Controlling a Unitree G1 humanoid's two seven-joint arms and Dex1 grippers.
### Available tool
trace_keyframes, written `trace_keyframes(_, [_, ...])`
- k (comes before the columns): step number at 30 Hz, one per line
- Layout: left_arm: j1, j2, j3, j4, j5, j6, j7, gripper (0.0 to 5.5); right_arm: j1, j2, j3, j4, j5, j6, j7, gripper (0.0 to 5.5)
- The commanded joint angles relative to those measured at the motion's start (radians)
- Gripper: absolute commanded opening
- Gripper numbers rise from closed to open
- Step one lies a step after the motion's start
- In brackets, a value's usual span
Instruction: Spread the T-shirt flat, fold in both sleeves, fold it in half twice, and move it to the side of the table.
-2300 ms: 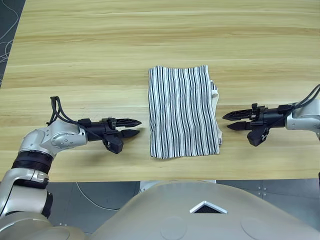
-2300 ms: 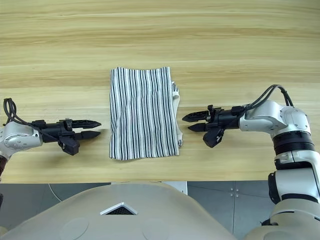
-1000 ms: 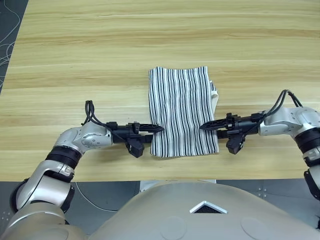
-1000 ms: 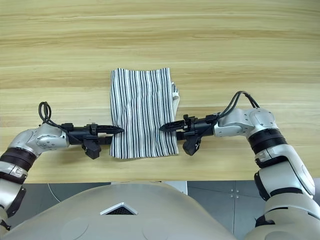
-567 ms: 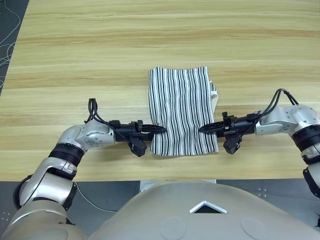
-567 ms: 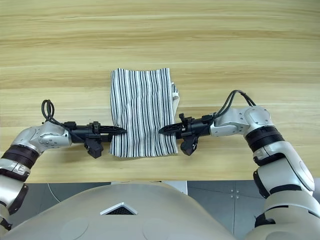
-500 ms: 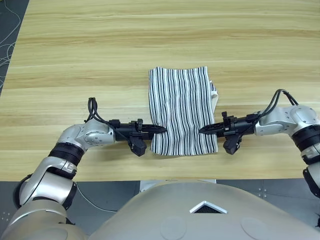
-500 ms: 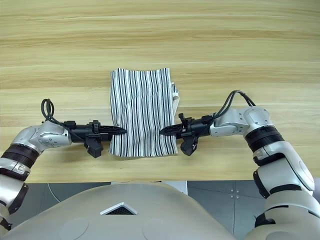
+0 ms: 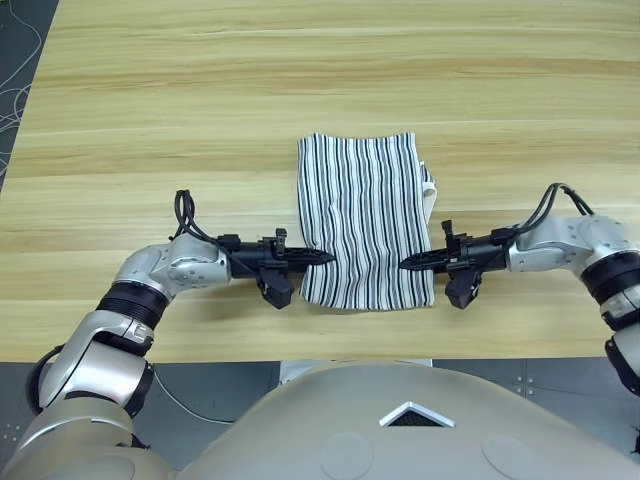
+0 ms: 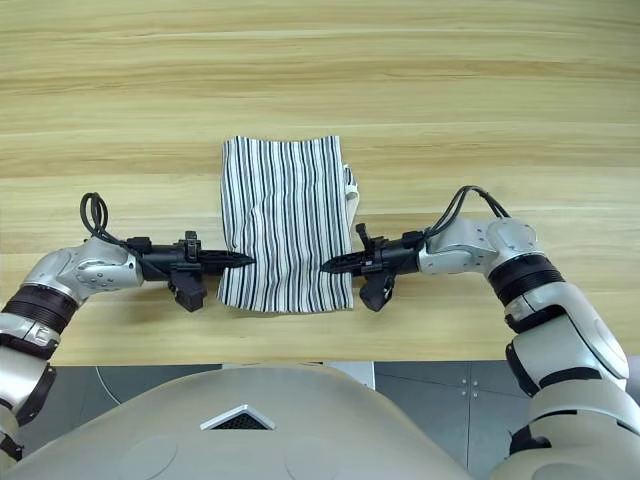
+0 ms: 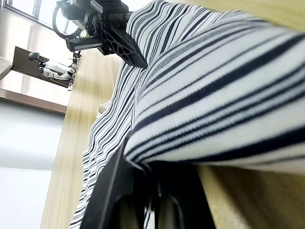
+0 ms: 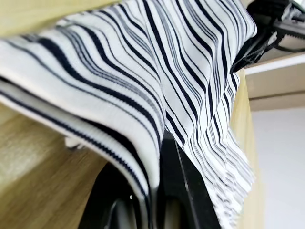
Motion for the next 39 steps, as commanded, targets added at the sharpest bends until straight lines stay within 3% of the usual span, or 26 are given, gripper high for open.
trace_keyframes(1, [0.029, 0.098, -0.086, -0.157, -0.162, 0.338, -0.370, 0.10, 0.034, -0.054, 0.071, -0.104, 0.512, 0.303, 0.415, 0.15])
trace_keyframes(6, [0.104, 0.327, -0.100, -0.672, -0.781, 0.869, -0.787, 0.10, 0.067, -0.104, 0.025, -0.274, 0.824, 0.581, 0.734, 0.15])
trace_keyframes(8, [0.079, 0.352, -0.058, -0.710, -0.873, 0.954, -0.876, 0.10, 0.094, -0.108, 0.002, -0.311, 0.869, 0.638, 0.788, 0.15])
trace_keyframes(18, [0.036, 0.210, 0.036, -0.630, -0.832, 1.078, -0.920, 0.10, 0.250, -0.170, -0.122, -0.604, 1.008, 0.950, 0.984, 0.15])
trace_keyframes(26, [0.098, 0.232, 0.100, -0.641, -0.855, 1.089, -1.007, 0.10, 0.286, -0.192, -0.260, -0.765, 1.161, 1.230, 1.069, 0.14])
trace_keyframes(39, [-0.011, 0.026, 0.187, -0.411, -0.756, 1.220, -0.840, 0.10, 0.189, 0.021, -0.311, -0.528, 0.899, 1.156, 0.978, 0.14])
